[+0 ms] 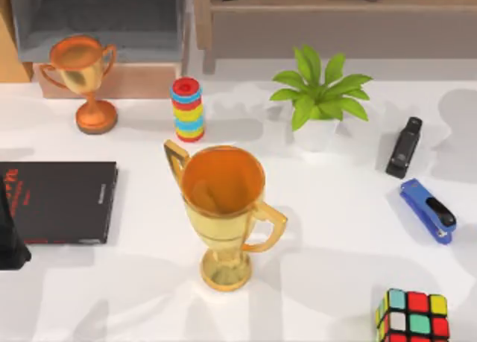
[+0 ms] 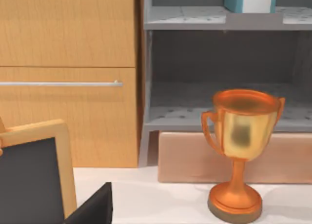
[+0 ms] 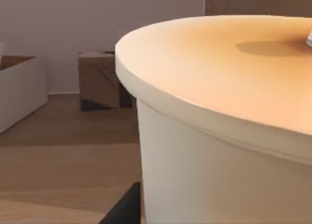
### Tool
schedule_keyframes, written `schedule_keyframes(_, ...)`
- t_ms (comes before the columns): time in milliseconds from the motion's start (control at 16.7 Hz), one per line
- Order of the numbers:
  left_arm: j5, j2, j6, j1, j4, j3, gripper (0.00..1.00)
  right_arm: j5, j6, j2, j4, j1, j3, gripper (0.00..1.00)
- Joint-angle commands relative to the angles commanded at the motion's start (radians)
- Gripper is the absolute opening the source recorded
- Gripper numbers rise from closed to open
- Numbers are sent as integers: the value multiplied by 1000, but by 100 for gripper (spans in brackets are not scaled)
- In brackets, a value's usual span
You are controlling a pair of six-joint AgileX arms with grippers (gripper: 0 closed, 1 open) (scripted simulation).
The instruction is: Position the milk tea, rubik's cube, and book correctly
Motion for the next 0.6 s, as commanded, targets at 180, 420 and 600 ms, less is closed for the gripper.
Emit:
schedule_keyframes(180, 0, 0, 0, 0, 0, 0, 100, -79, -30, 69, 13, -18, -14, 0)
schedule_keyframes(420, 0, 0, 0, 0, 0, 0, 100, -106, -42, 90, 15, -20, -16, 0)
schedule_keyframes(600, 0, 0, 0, 0, 0, 0, 100, -104, -39, 89, 15, -15, -13, 0)
